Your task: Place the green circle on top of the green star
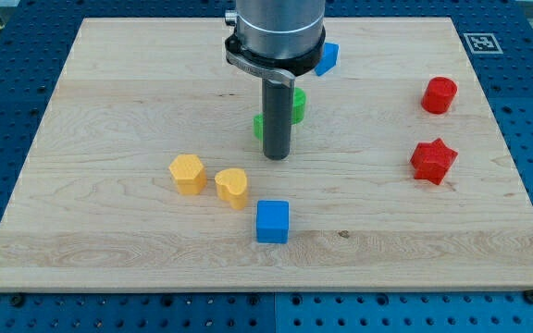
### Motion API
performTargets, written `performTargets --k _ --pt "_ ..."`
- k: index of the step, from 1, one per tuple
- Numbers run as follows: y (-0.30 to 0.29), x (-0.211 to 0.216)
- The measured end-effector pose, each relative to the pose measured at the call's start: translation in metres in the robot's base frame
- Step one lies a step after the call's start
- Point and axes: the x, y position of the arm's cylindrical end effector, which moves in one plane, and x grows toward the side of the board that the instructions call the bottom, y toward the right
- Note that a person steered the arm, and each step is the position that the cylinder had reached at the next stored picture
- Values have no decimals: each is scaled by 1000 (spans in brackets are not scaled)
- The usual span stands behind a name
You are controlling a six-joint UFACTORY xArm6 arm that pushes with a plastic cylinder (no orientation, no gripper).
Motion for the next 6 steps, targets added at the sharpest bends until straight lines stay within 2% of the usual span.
performTargets --k 1,3,5,6 --pt "3 0" --pt "76 0" --pt "79 -64" --pt "44 -64"
